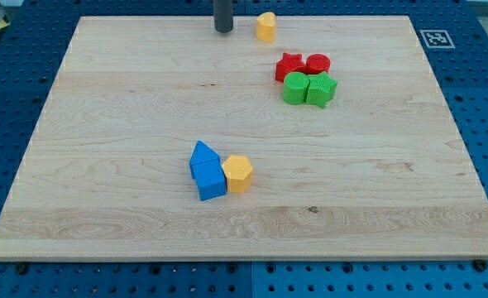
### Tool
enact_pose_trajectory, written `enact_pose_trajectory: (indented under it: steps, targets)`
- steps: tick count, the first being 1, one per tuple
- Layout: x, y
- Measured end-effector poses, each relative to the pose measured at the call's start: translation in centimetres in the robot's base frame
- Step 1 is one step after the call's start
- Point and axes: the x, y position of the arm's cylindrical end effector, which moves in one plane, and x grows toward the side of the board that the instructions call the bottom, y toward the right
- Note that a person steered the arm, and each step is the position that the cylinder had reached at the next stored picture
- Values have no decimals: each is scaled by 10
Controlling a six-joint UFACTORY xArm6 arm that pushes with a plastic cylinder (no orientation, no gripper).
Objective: Move the yellow heart diagonal to the red star
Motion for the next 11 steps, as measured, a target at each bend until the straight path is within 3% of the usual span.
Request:
enact_pose_trajectory:
  steps: [3, 5, 6, 7, 11]
  targets:
    - [-23, 19]
    - [-27, 71]
    - [-22, 96]
    - [9, 96]
    - [30, 75]
